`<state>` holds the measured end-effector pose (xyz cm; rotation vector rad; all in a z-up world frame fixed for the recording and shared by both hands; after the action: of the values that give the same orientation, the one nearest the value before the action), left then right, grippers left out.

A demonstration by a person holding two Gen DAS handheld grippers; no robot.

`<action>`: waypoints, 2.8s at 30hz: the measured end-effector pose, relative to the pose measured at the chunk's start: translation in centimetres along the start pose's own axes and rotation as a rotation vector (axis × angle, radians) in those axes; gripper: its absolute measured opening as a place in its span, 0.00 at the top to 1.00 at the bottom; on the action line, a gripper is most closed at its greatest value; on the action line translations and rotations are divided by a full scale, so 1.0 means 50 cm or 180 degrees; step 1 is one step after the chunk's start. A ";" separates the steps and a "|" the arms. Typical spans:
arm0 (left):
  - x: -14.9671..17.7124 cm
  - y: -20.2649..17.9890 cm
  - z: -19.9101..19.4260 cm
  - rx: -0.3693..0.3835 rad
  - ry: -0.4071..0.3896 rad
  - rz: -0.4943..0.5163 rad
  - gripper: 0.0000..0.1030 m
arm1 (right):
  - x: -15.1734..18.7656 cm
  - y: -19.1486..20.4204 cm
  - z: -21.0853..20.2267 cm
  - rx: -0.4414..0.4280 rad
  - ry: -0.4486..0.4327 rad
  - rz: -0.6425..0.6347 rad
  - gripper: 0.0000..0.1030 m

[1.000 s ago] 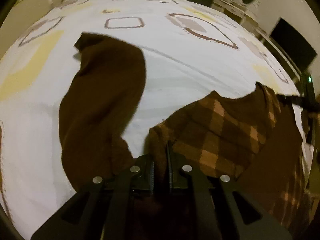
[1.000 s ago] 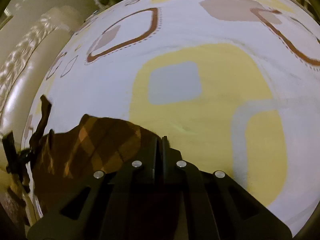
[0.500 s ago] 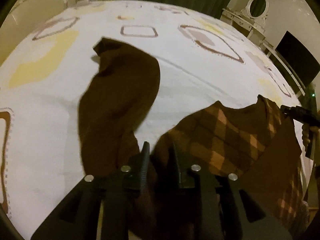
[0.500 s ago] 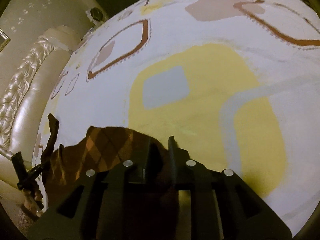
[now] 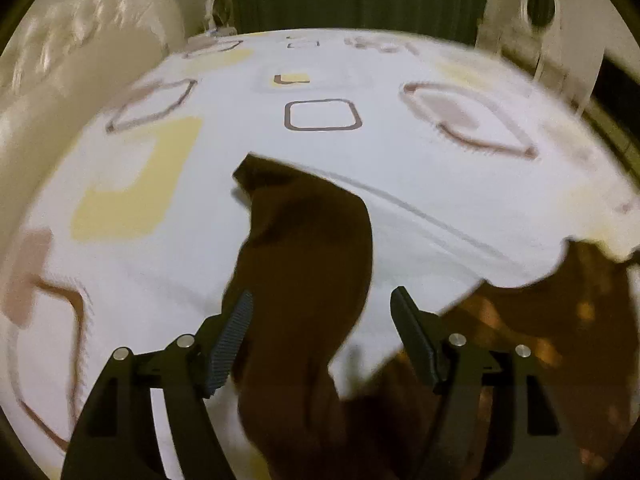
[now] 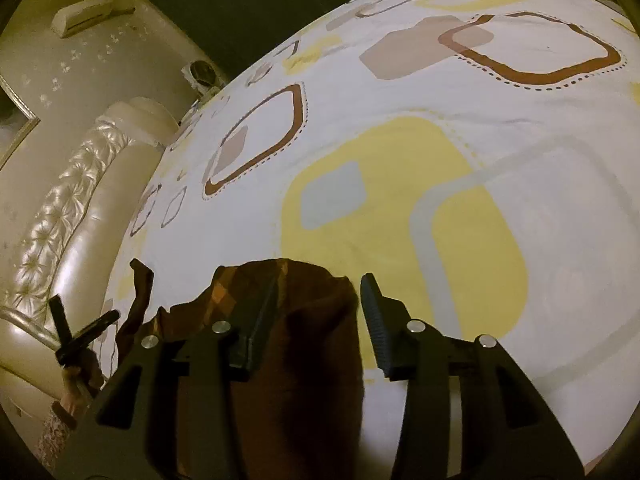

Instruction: Fold small clothes

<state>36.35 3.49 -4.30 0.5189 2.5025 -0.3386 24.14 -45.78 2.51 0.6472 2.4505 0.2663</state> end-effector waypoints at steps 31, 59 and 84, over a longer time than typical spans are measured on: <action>-0.127 0.083 -0.153 -0.0085 -0.0541 -0.0501 0.93 | 0.047 -0.002 -0.054 -0.0119 -0.0094 0.0156 0.55; -0.119 -0.223 -0.555 0.0671 -0.1403 0.0215 0.93 | 0.278 0.068 -0.228 -0.0484 0.0190 0.0027 0.55; 0.117 -0.701 -0.050 0.1338 0.0055 0.0888 0.74 | 0.330 -0.081 -0.214 -0.0436 0.0417 0.0377 0.54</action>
<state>15.58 -25.25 -1.14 1.0264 2.3345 -0.7562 4.53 -41.38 1.79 0.7362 2.4941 0.5341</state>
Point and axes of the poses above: each gripper's, at about its wrist camera, not at the fingertips, and z roughly the way its jaws point, y to its left, x to its underside, the point moved 2 cm from there along z, roughly the way its jaws point, and after that the axes turned 15 degrees about x, right-handed, at the moved point
